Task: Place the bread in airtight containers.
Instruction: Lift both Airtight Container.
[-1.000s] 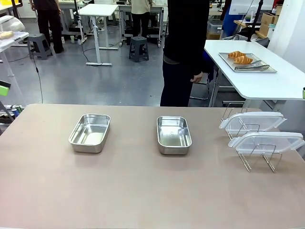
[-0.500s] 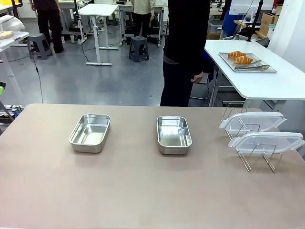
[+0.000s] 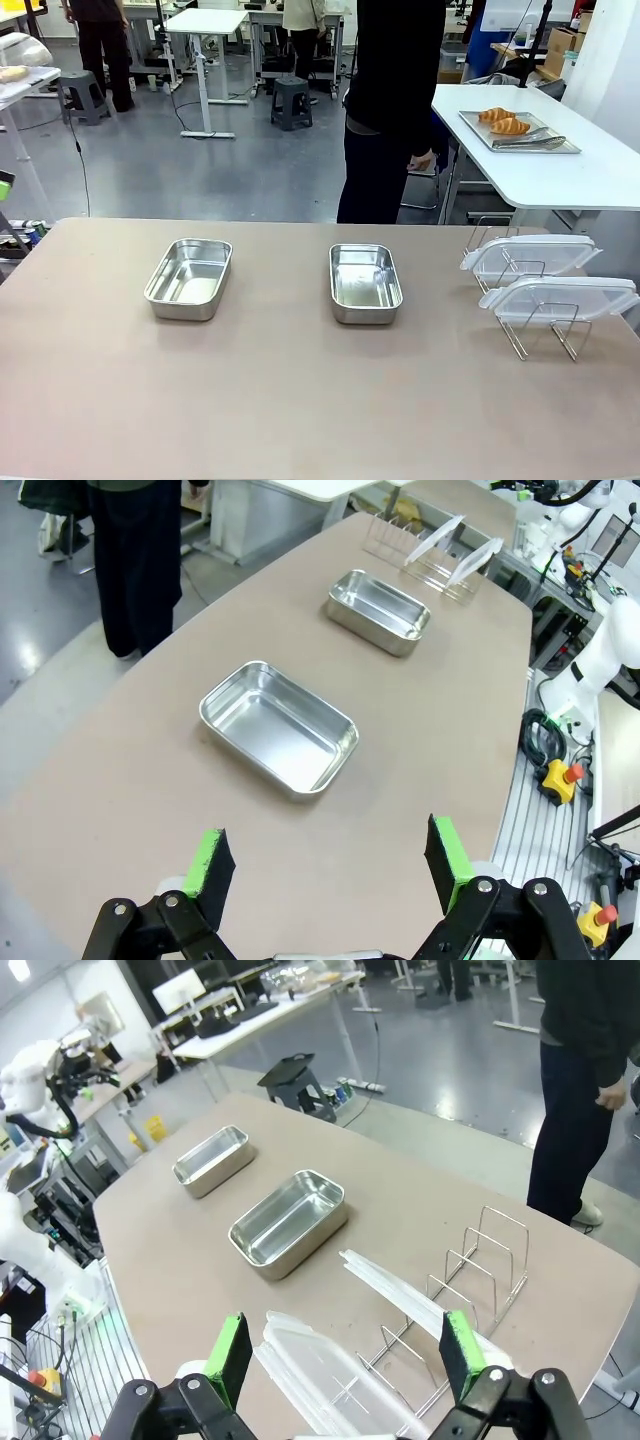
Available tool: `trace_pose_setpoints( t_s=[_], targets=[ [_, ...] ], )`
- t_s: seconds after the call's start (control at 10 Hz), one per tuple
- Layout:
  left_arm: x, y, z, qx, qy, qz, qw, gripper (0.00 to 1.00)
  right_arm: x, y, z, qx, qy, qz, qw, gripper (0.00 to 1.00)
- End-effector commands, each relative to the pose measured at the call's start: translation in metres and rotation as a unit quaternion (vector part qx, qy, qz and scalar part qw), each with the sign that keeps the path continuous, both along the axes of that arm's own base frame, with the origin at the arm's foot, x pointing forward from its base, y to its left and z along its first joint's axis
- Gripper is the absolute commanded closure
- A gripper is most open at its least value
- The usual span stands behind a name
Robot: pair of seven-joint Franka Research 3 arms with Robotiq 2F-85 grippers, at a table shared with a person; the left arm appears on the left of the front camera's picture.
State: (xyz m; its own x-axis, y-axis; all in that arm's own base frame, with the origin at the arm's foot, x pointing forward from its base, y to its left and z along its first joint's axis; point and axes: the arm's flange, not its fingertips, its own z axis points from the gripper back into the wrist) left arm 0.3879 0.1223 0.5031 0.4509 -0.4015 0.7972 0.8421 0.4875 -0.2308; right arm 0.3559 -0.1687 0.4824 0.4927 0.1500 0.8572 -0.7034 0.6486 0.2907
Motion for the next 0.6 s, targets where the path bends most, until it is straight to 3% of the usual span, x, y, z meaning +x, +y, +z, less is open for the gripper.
trace_pose_setpoints(
  t_s=[0.0,0.5],
  targets=[
    [0.0018,0.0013,0.0008,-0.012,-0.013,-0.007,1.000,0.00,0.0044,-0.0026,0.0020,0.002,-0.019,0.005,1.000,0.00],
    [0.0018,0.0013,0.0008,-0.012,-0.013,-0.007,1.000,0.00,0.0044,-0.0026,0.0020,0.002,-0.019,0.005,1.000,0.00]
  ],
)
